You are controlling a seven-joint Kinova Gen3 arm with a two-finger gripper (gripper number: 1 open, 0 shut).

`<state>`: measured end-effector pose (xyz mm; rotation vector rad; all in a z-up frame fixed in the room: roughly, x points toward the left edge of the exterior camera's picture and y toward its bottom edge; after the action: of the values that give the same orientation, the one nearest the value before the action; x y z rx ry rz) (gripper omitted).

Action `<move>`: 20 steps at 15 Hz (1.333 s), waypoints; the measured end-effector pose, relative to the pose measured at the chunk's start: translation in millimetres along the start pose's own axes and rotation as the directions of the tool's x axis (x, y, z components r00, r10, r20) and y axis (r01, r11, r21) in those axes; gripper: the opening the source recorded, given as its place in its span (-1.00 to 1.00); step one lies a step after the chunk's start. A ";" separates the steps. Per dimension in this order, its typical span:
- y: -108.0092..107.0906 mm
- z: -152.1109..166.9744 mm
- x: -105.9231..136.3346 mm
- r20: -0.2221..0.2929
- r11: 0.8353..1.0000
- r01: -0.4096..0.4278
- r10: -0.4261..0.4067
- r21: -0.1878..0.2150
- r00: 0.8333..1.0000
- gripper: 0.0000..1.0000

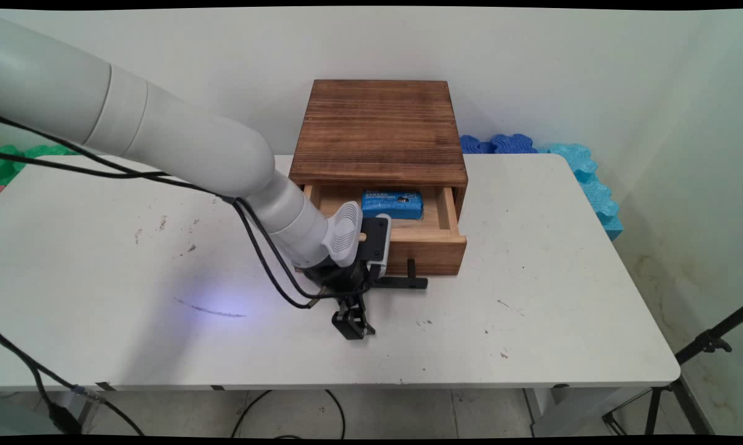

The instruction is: Open the drawer

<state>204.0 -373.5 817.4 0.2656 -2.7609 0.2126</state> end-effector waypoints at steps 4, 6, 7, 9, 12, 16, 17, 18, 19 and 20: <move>16.1 -3.6 0.5 -0.003 1.000 -0.007 0.007 -0.012 1.000 1.00; 22.5 -5.3 0.2 -0.006 1.000 -0.011 0.011 -0.017 1.000 1.00; 27.5 -6.8 0.0 -0.009 1.000 -0.014 0.014 -0.021 1.000 1.00; 35.1 -9.0 0.0 -0.013 0.999 -0.019 0.019 -0.028 1.000 1.00; 45.7 -11.9 0.3 -0.020 0.999 -0.028 0.027 -0.036 0.999 1.00; 61.0 -15.1 0.3 -0.028 0.998 -0.040 0.039 -0.049 0.999 1.00; 64.7 -15.7 0.1 -0.028 0.998 -0.044 0.042 -0.052 0.999 1.00; 67.8 -16.0 0.0 -0.029 0.997 -0.046 0.044 -0.055 0.999 1.00; 69.8 -16.2 -0.1 -0.029 0.997 -0.047 0.046 -0.056 0.999 1.00; 73.0 -16.4 -0.3 -0.030 0.997 -0.049 0.047 -0.059 0.998 1.00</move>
<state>194.4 -299.6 824.3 0.1794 -2.7418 0.1452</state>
